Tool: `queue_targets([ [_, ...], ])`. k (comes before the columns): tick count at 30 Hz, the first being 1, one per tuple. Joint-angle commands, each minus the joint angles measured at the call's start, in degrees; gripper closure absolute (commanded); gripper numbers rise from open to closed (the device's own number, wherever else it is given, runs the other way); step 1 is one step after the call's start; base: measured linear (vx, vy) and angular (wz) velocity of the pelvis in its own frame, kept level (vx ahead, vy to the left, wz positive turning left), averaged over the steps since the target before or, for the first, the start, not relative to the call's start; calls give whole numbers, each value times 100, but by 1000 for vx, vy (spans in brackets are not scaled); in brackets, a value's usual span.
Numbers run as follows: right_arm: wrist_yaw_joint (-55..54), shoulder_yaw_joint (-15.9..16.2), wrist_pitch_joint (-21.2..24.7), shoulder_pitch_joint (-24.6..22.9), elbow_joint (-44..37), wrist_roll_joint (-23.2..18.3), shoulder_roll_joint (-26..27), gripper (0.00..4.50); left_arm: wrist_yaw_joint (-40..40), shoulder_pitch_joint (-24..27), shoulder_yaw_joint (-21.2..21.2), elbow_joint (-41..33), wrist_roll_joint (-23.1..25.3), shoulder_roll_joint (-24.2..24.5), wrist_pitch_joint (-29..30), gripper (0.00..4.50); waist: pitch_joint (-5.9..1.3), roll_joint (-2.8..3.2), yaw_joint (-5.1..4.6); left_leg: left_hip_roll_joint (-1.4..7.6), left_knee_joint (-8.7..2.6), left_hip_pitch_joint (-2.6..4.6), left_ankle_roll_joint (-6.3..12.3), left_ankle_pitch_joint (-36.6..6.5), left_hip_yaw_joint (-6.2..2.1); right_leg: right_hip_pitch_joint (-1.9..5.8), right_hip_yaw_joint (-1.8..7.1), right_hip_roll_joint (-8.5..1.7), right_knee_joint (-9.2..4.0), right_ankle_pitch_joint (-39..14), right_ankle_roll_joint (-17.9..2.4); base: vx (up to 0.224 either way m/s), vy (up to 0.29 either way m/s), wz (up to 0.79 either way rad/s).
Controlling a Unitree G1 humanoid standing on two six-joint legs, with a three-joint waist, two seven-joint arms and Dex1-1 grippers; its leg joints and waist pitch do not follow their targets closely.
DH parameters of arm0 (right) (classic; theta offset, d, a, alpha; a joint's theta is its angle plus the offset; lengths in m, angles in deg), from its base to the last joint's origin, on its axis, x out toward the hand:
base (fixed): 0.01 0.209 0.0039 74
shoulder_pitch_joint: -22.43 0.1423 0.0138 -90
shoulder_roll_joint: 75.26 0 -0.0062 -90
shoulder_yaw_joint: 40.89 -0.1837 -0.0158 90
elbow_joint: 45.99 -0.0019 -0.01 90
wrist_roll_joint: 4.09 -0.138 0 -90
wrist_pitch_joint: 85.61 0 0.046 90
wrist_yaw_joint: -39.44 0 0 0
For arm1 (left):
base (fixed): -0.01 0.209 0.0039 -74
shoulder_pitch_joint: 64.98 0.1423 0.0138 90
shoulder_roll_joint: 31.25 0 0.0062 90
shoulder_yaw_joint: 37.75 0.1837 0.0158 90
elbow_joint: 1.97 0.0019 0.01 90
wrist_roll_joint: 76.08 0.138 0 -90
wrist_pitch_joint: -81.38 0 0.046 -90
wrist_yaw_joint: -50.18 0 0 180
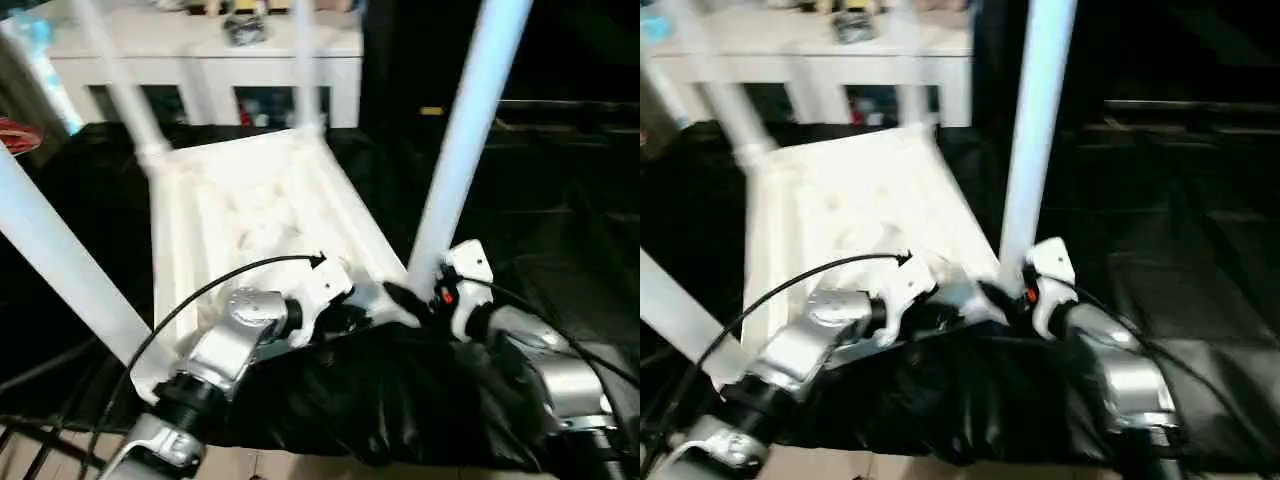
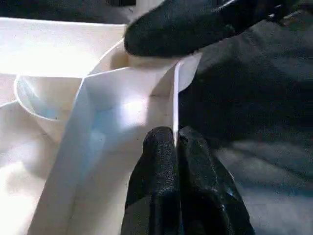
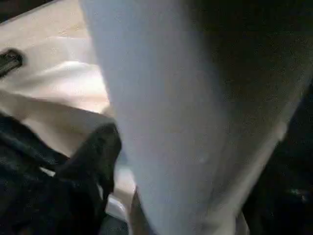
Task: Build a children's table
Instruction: Rotate leg to tighten
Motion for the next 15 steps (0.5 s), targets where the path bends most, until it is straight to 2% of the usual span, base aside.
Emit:
queue_targets([
  [1, 595, 433, 106, -102, -58, -142, -117, 101, 455, -64, 152, -305, -344, -61, -335, 450, -276, -106, 16, 329, -378, 97, 300, -1174, -163, 156, 207, -321, -462, -826, -1175, 0, 0, 0],
  [2, 844, 449, 80, -105, -99, -186, -273, 101, 598, -63, 145, -324, -373, 26, -341, 450, -270, -123, 15, 338, -377, 101, 309, -1182, -163, 156, 206, -319, -460, -782, -1195, 0, 0, 0],
  [5, 1335, 547, -23, -101, -141, -190, -601, 101, 861, -62, 115, -313, -406, 204, -401, 450, -277, -110, 22, 340, -359, 99, 370, -1118, -158, 167, 200, -318, -429, -604, -1298, 0, 0, 0],
  [8, 1789, 659, -109, -91, -179, -221, -893, 101, 1091, -71, 109, -255, -441, 386, -477, 450, -268, -135, 42, 349, -357, 100, 393, -1149, -153, 175, 199, -329, -430, -665, -1341, 0, 0, 0],
  [9, 1797, 661, -110, -91, -179, -222, -898, 118, 1096, -71, 110, -254, -441, 390, -479, 450, -272, -123, 50, 351, -354, 100, 404, -1134, -155, 175, 198, -331, -425, -658, -1350, 0, 0, 0],
  [10, 2067, 712, -163, -77, -184, -256, -1049, 129, 1264, -78, 119, -213, -460, 527, -544, 450, -275, -144, 48, 347, -346, 97, 420, -1113, -150, 181, 197, -333, -421, -625, -1367, 0, 0, 0],
  [13, 2257, 773, -226, -74, -174, -265, -1158, 140, 1398, -83, 118, -187, -487, 615, -558, 450, -285, -132, 70, 351, -331, 104, 450, -1014, -146, 180, 193, -333, -398, -516, -1417, 0, 0, 0],
  [15, 2370, 837, -289, -84, -157, -250, -1223, 165, 1457, -90, 115, -150, -499, 660, -581, 450, -282, -140, 86, 355, -326, 102, 476, -988, -142, 184, 191, -337, -388, -457, -1467, 0, 0, 0],
])
